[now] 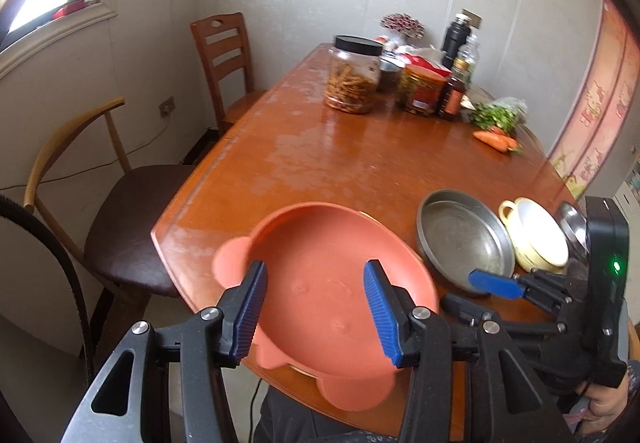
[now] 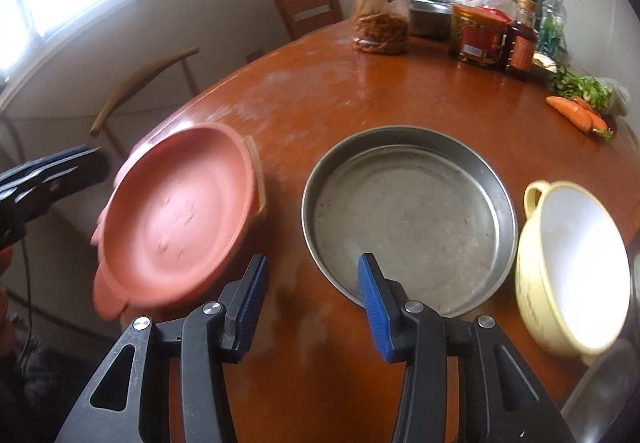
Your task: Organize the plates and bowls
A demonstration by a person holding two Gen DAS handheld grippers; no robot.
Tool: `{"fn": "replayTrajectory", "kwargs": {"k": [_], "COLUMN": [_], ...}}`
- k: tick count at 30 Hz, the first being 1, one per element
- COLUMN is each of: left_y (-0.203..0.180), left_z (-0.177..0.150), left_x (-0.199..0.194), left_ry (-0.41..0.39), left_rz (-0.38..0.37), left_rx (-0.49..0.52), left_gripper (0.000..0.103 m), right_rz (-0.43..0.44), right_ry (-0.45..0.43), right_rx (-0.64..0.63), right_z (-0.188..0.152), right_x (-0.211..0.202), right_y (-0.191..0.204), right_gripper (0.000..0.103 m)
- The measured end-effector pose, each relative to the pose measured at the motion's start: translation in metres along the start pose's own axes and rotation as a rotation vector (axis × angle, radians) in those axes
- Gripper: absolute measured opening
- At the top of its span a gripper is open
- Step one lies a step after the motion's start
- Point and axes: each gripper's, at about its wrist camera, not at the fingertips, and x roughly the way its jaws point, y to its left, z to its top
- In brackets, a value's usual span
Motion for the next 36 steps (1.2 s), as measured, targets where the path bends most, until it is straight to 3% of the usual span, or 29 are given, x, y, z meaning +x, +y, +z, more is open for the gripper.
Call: {"fn": "replayTrajectory", "kwargs": {"k": [7,15,23,29,32,36], "left_y": [-0.034,-0.068,-0.097,-0.113,-0.115,-0.12], "left_z": [-0.016,-0.042,-0.074,-0.081,-0.083,-0.087], "left_x": [-0.006,-0.017,-0.014,-0.008,-0.004,0.003], "left_ry": [0.015,0.025,0.072,0.082,0.094,0.108], "left_rz": [-0.044,-0.08,-0.107,-0.097,-0.093,-0.077], "left_rx": [0.065,0.12,0.162,0.181,0.177,0.179], "left_gripper": [0.05,0.05,0.05,0.05,0.05,0.05], "right_rz": [0.079,0.084,0.058,-0.009,-0.016,-0.026], "right_ry": [0.031,0.022,0.007,-0.082,-0.124,-0.113], "right_rx": [-0.042,-0.063,-0.068,0.043,0.137,0.162], "right_z": [-0.047,-0.096,-0.119,-0.13,-0.133,-0.134], "right_x": [-0.035,-0.071,-0.094,-0.124,-0.132,-0.125], "right_y": [0.01,0.014,0.013,-0.012,-0.028,-0.03], "right_gripper": [0.048,0.048,0.05,0.068,0.069,0.069]}}
